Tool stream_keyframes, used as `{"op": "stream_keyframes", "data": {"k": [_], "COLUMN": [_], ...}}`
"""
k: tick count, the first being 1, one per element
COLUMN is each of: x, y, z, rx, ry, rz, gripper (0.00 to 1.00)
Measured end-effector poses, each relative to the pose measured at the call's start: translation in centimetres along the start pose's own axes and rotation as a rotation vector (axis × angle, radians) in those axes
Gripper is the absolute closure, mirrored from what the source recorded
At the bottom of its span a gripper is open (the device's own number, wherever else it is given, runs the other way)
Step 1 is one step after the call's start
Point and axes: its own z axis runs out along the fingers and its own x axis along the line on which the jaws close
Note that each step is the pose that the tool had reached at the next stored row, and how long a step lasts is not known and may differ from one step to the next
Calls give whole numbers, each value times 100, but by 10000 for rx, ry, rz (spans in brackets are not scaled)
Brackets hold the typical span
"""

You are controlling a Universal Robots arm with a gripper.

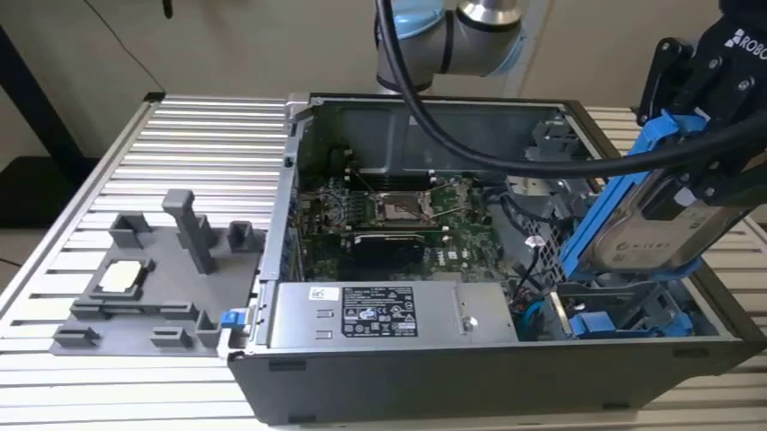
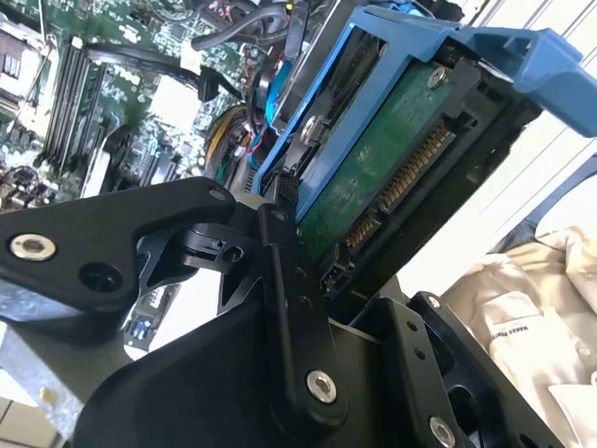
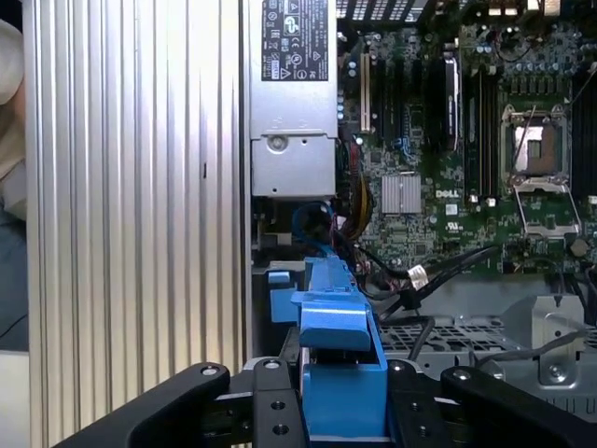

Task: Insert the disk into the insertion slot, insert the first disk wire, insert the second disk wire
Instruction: 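Insert the disk into the insertion slot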

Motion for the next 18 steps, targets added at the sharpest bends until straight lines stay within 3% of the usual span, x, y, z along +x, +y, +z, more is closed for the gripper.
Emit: {"op": "stream_keyframes", "data": {"k": [7, 18], "x": [0, -1], "y": [-14, -57], "z": [53, 165], "rx": [0, -4], "ry": [-27, -221], "rz": [-1, -12], "gripper": [67, 67]}}
